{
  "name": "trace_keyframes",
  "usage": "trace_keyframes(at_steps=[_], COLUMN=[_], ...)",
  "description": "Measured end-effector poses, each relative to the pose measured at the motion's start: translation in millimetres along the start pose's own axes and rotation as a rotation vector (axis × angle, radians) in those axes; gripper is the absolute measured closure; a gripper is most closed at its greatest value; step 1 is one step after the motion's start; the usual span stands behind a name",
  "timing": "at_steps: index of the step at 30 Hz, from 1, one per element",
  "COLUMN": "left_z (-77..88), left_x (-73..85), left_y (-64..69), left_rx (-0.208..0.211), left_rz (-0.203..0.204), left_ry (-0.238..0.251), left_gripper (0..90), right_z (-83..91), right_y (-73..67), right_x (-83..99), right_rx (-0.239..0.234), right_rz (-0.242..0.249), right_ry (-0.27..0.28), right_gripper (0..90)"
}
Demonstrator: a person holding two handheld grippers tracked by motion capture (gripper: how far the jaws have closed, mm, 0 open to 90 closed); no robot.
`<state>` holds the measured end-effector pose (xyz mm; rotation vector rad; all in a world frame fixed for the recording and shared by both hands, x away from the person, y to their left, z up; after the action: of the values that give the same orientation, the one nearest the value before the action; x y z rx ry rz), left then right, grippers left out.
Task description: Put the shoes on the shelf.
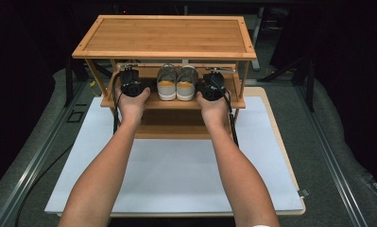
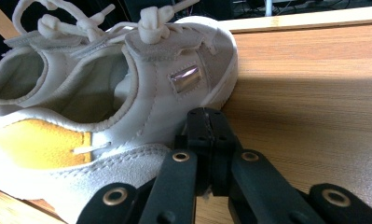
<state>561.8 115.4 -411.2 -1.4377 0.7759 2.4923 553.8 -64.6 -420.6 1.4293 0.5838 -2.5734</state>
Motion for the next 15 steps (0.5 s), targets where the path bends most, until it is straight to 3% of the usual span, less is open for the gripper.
trace_keyframes(at_steps=[3, 11, 12, 13, 14, 15], left_z=[0.1, 0.7, 1.2, 1.9, 3.7, 4.5], left_x=[0.0, -0.1, -0.2, -0.6, -0.2, -0.9], left_y=[0.6, -0.4, -0.1, 0.6, 0.8, 0.5], left_rx=[-0.007, -0.016, -0.010, -0.006, -0.001, -0.002], left_rz=[-0.009, -0.007, -0.006, -0.001, -0.005, 0.000], left_ry=[0.003, 0.015, 0.017, 0.021, 0.017, 0.028], left_gripper=[89.7, 89.4, 89.2, 89.1, 88.9, 88.8], right_z=[-0.6, 0.5, 0.2, 1.5, 1.3, 3.2], right_y=[0.6, -0.2, 0.7, -0.8, 2.2, 0.7], right_x=[-0.6, 0.5, 0.0, 1.0, 0.0, 1.1], right_rx=[0.016, 0.005, 0.024, -0.008, 0.040, 0.006], right_rz=[-0.002, 0.011, 0.016, 0.021, 0.018, 0.019], right_ry=[0.011, 0.005, 0.017, 0.004, 0.024, 0.015], right_gripper=[90.0, 89.8, 89.1, 88.3, 87.9, 87.6])
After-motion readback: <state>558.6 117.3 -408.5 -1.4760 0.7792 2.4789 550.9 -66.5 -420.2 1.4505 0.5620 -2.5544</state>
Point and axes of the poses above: each handheld gripper's, and its own axes: z roughly backward along the jaws, x roughly out of its underside, y roughly to its right, the point moved 9 cm from there along -z, roughly forward along the jaws
